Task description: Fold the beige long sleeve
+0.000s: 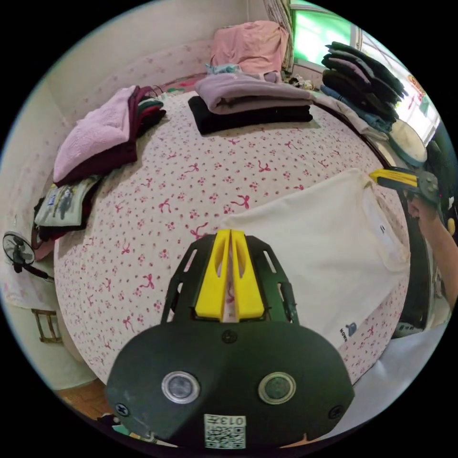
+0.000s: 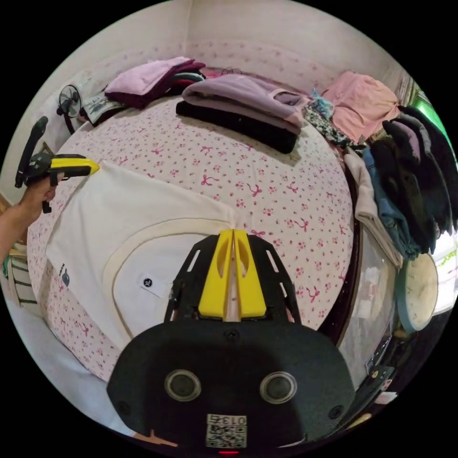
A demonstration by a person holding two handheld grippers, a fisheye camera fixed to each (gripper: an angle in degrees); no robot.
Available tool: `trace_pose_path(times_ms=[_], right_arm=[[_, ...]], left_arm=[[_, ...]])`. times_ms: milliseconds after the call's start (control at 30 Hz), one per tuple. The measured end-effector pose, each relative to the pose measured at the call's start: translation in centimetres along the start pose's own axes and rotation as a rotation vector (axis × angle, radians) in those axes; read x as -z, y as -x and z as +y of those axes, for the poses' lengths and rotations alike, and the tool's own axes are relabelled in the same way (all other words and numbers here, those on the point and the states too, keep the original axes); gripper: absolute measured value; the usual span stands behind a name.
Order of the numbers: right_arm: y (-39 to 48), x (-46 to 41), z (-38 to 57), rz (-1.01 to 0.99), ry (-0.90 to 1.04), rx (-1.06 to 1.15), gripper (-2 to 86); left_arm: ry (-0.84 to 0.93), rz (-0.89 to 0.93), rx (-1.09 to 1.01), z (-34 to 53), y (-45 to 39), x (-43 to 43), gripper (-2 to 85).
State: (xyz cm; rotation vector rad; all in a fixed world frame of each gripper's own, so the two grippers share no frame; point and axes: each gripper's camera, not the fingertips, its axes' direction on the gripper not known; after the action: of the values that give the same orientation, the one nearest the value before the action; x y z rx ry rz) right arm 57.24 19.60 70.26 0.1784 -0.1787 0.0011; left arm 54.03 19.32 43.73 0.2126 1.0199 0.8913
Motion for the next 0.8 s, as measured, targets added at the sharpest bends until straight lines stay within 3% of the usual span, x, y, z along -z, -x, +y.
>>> trace_pose_path(times_ms=[200, 300, 433, 533, 667, 800], right_arm=[[2.7, 5.4, 4.3, -0.108, -0.166, 0.076, 0.1], [5.5, 5.6, 6.9, -0.021, -0.222, 0.121, 0.1], [6.0, 2.8, 7.6, -0.037, -0.038, 0.125, 0.3], [3.9, 3.6, 7.1, -0.087, -0.032, 0.051, 1.1], [-0.6, 6.2, 8.1, -0.159, -0.215, -0.134, 7.3], [-5.5, 4.5, 8.6, -0.351, -0.179, -0.326, 10.7]], left_arm=[[-0.063, 0.091, 0.007, 4.0, 1.6, 4.5, 0.2], [-0.012, 0.124, 0.017, 5.4, 1.3, 4.0, 0.3], [-0.023, 0.108, 0.056, 5.7, 2.9, 3.3, 0.5], [-0.015, 0.171, 0.082, 5.0, 5.4, 4.4, 2.0], [-0.067, 0.327, 0.217, 6.6, 10.7, 6.1, 8.4], [-0.107, 0.419, 0.278, 8.2, 13.8, 6.3, 10.5]])
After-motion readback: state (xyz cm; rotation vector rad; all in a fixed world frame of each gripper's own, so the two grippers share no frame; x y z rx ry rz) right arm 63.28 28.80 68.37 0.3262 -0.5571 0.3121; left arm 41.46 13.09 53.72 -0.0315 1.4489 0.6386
